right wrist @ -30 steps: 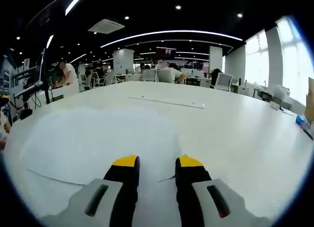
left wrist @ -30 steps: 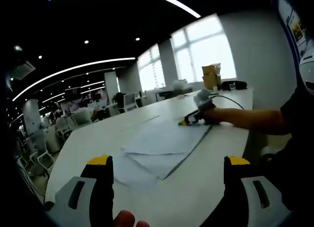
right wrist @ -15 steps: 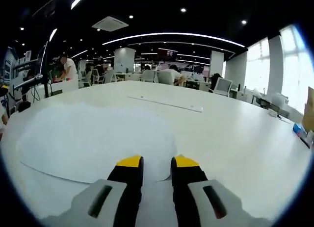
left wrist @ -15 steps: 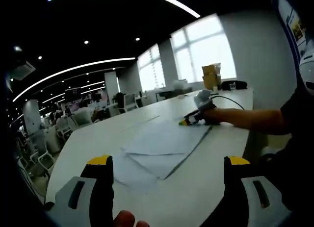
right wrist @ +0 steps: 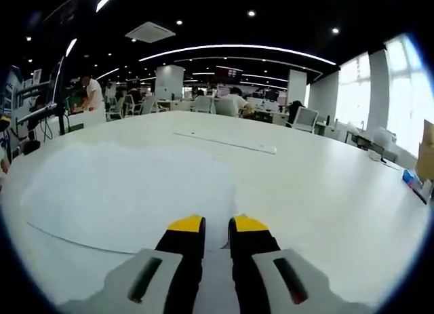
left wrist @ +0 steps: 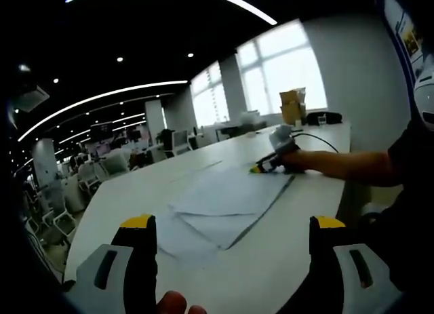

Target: Organize the stack of printing papers by aligning and flattening the scattered papers on the table

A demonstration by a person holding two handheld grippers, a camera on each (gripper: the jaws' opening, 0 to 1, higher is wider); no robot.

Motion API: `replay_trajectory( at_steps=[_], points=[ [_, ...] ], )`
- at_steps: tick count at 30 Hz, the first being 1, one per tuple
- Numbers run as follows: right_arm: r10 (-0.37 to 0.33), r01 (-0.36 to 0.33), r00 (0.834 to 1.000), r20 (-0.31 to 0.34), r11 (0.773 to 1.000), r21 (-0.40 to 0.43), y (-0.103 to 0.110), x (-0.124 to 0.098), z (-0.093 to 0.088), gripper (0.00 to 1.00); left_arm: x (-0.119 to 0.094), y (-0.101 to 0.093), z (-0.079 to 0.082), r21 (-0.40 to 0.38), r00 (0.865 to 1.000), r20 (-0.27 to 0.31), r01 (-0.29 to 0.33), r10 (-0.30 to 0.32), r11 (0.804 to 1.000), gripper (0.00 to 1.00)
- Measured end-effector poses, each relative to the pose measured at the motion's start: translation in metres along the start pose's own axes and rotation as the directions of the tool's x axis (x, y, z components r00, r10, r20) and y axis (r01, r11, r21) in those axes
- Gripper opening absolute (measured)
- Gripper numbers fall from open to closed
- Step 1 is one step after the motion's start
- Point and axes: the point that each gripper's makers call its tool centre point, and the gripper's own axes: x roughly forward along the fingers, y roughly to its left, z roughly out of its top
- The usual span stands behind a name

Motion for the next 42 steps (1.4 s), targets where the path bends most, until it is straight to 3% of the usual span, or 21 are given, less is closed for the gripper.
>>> replay_trajectory(
  at_steps=[14,42],
  points=[
    [0.005,-0.005,1.0,-0.012,1.0,0.025,0.0008,-0.0016,-0.0007,0.01,-0.0025,0.0014,-0.0014,0.0,1.0,0.0,0.002,-0.002,1.0,0.95],
    [0.007,-0.006,1.0,-0.012,0.998,0.057,-0.003,-0.0047,-0.0018,0.0,-0.0007,-0.0016,0.0012,0.006,1.0,0.001,0.001,-0.001,1.0,0.95]
  ],
)
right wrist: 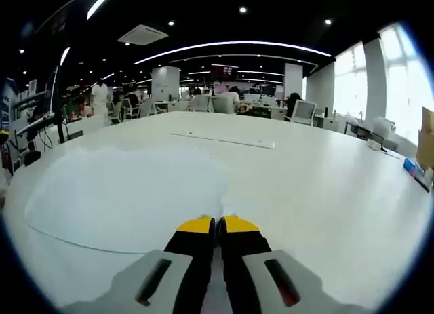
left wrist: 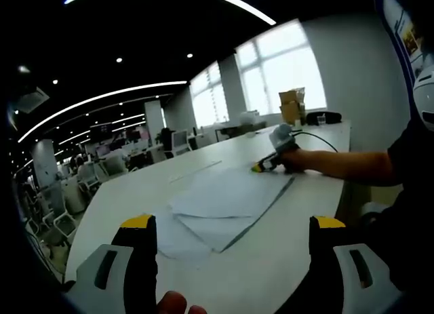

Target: Organize the stack of printing papers by aligning and flattening the scattered papers on the table

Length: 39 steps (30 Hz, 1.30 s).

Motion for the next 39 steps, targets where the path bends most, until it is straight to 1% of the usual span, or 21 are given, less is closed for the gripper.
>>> replay_trajectory(
  at_steps=[6,16,19,22,26,28,29,32,36,37,38,39],
  points=[
    [-0.02,0.02,1.0,0.005,0.999,-0.031,-0.001,-0.002,0.002,0.0,0.0,0.0,0.001,0.002,1.0,0.001,0.001,-0.001,1.0,0.95],
    [-0.015,0.018,0.997,0.071,0.999,-0.039,0.006,-0.01,0.017,0.0,0.0,0.001,-0.001,-0.001,1.0,-0.002,0.0,0.0,1.0,0.95],
    [-0.017,0.023,0.995,0.102,0.998,-0.059,0.01,-0.014,0.024,0.0,-0.001,0.001,-0.002,-0.002,1.0,-0.002,-0.001,0.001,1.0,0.95],
    [-0.017,0.032,0.988,0.151,0.995,-0.098,0.014,-0.021,0.036,0.0,-0.001,0.002,-0.003,-0.002,1.0,-0.005,-0.001,0.001,1.0,0.95],
    [-0.039,0.075,0.977,0.211,0.984,-0.161,0.015,-0.03,0.051,0.0,0.0,0.001,-0.002,0.0,1.0,-0.006,0.001,-0.001,1.0,0.95],
    [-0.023,0.071,0.966,0.257,0.981,-0.18,0.02,-0.036,0.061,0.0,0.0,0.001,-0.001,0.0,1.0,-0.006,0.001,-0.001,1.0,0.95],
    [-0.013,0.07,0.952,0.307,0.982,-0.177,0.018,-0.038,0.073,0.0,0.001,0.002,-0.001,0.002,1.0,-0.007,0.001,-0.001,1.0,0.95],
    [-0.002,0.059,0.933,0.359,0.987,-0.148,0.019,-0.048,0.087,0.0,0.0,0.004,0.003,0.005,1.0,-0.003,-0.006,0.006,1.0,0.95],
    [0.03,0.035,0.908,0.419,0.988,-0.148,0.027,-0.06,0.105,0.0,-0.002,0.007,0.007,0.008,1.0,0.005,-0.016,0.016,1.0,0.95],
    [0.037,0.032,0.898,0.439,0.988,-0.15,0.028,-0.064,0.111,0.0,-0.002,0.008,0.007,0.009,1.0,0.005,-0.019,0.019,1.0,0.95],
    [0.037,0.033,0.893,0.449,0.988,-0.148,0.029,-0.069,0.115,0.0,-0.002,0.008,0.008,0.008,1.0,0.006,-0.021,0.021,1.0,0.95],
    [0.043,0.027,0.884,0.465,0.989,-0.144,0.032,-0.078,0.122,0.0,-0.002,0.009,0.008,0.006,1.0,0.008,-0.021,0.021,1.0,0.95]
  ],
)
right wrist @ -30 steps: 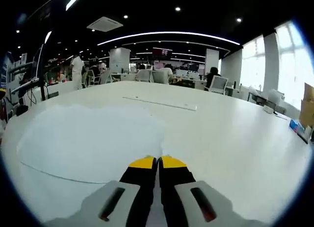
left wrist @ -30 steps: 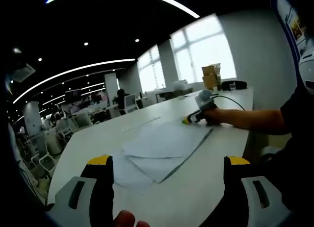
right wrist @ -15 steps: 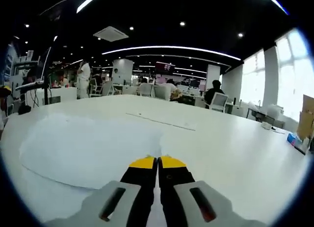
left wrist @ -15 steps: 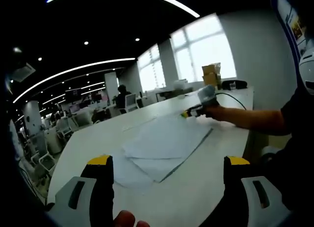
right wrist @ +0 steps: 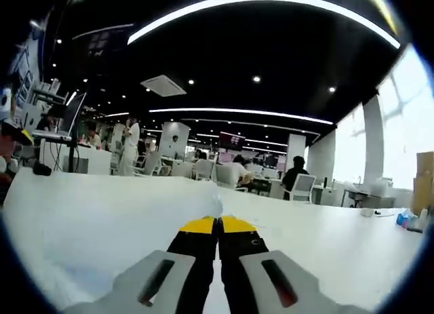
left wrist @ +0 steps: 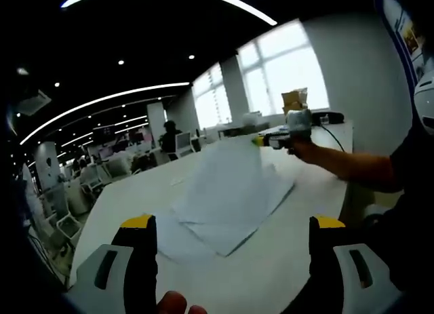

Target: Organize the stack of printing papers by aligning and flattening the scattered papers on the table

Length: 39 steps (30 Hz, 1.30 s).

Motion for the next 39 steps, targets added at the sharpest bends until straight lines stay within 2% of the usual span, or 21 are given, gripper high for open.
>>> replay_trajectory(
  at_steps=[8,10,14,18,30,33,39],
  points=[
    [0.044,-0.044,0.996,0.08,0.999,0.005,0.019,-0.01,0.043,0.0,0.001,-0.002,0.001,0.001,1.0,0.002,0.007,-0.007,1.0,0.95],
    [0.057,-0.057,0.992,0.113,0.998,0.001,0.022,-0.013,0.059,0.0,0.001,-0.002,0.0,0.003,1.0,0.0,0.005,-0.005,1.0,0.95],
    [0.075,-0.074,0.986,0.15,0.997,-0.009,0.031,-0.018,0.078,0.0,-0.002,-0.001,0.002,0.004,1.0,0.004,0.003,-0.003,1.0,0.95],
    [0.07,-0.063,0.975,0.21,0.997,-0.039,0.037,-0.028,0.103,0.0,-0.003,0.0,0.003,0.007,1.0,0.007,0.0,-0.001,1.0,0.95],
    [0.11,-0.09,0.951,0.29,0.993,-0.08,0.055,-0.047,0.148,0.0,-0.006,0.001,0.009,0.011,1.0,0.02,-0.004,0.004,1.0,0.95],
    [0.14,-0.122,0.948,0.287,0.989,-0.078,0.06,-0.049,0.153,0.0,-0.006,0.001,0.009,0.014,1.0,0.019,-0.004,0.004,1.0,0.95],
    [0.151,-0.131,0.939,0.308,0.988,-0.085,0.064,-0.058,0.163,0.0,-0.006,0.001,0.009,0.014,1.0,0.021,-0.004,0.003,1.0,0.95]
  ],
)
